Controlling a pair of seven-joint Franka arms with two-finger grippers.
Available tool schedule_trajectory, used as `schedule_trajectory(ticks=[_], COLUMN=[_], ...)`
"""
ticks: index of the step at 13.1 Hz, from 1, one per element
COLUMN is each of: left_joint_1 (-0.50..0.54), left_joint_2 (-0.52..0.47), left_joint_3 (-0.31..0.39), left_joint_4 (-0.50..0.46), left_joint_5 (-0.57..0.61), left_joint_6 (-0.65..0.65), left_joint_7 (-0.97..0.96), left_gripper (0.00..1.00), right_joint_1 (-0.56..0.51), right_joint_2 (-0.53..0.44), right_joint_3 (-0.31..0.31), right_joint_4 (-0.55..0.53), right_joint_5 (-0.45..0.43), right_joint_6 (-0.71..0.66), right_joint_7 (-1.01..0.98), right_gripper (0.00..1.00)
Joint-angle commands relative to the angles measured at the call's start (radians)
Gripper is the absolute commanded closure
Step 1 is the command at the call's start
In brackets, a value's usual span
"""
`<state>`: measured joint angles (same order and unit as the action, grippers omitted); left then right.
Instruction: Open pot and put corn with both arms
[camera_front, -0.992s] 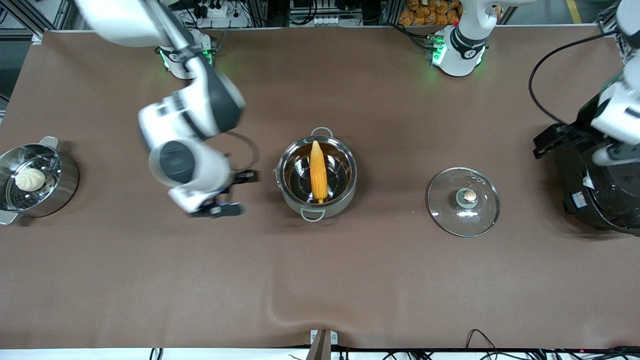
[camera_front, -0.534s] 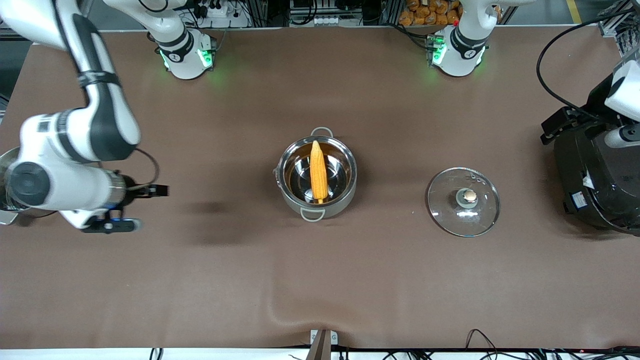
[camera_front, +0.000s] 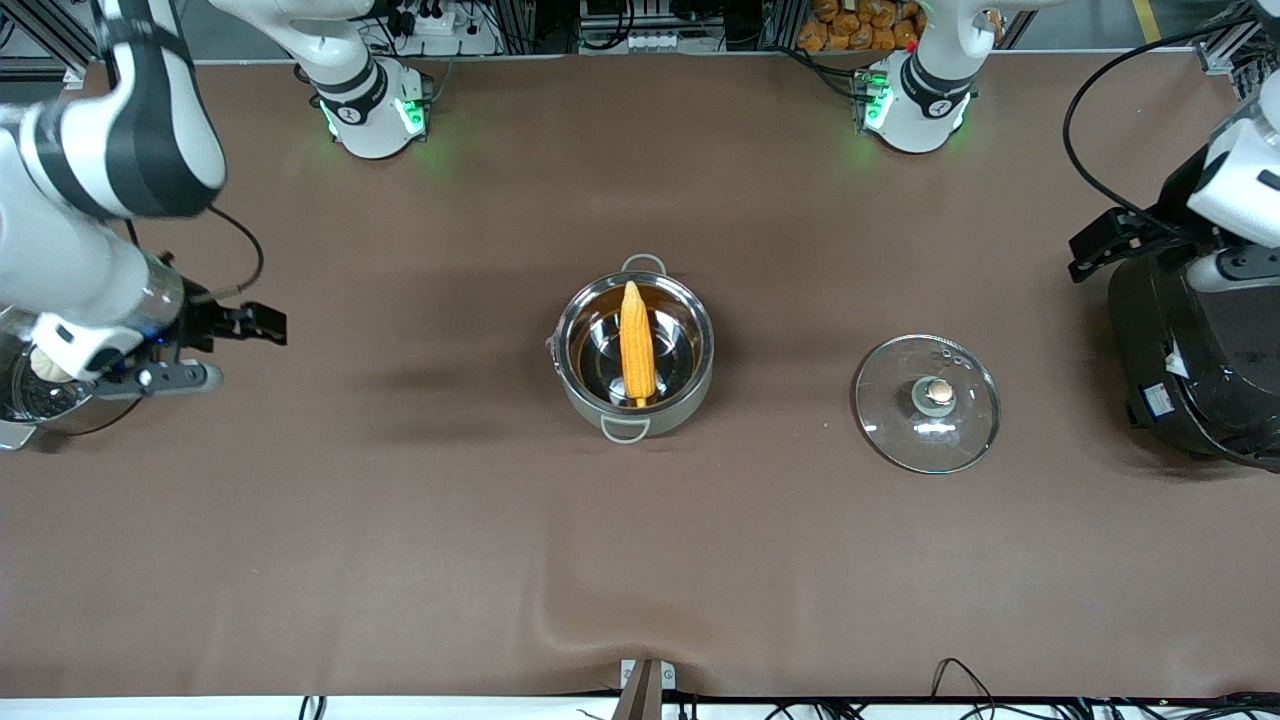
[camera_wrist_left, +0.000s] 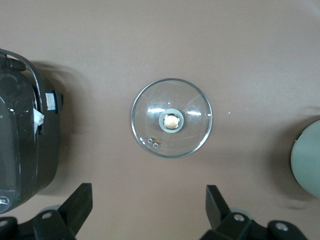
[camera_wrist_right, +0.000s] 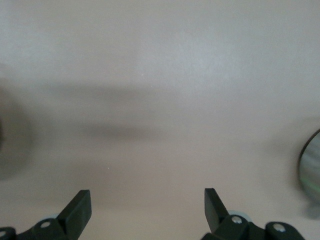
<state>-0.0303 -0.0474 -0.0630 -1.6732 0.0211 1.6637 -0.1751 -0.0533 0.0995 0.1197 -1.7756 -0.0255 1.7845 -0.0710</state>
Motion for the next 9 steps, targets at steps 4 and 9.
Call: schedule_trajectory(ticks=[4,9], left_joint_1=[0.059,0.055], left_joint_2=[-0.006,0.004], left_joint_3=[-0.077,-0.072], left_joint_4=[0.009,0.117], left_joint_5=[0.01,0.008], left_joint_6=[-0.033,-0.12], left_joint_7=[0.028,0.049], left_gripper=[0.0,0.0], right_joint_1=[-0.062,-0.091], right_joint_2=[-0.115,-0.173], right_joint_3=[0.008,0.0], right_joint_4=[-0.002,0.019], right_joint_5=[0.004,0.068], right_joint_6=[-0.08,-0.149], right_joint_7=[-0.082,-0.082], right_gripper=[0.0,0.0])
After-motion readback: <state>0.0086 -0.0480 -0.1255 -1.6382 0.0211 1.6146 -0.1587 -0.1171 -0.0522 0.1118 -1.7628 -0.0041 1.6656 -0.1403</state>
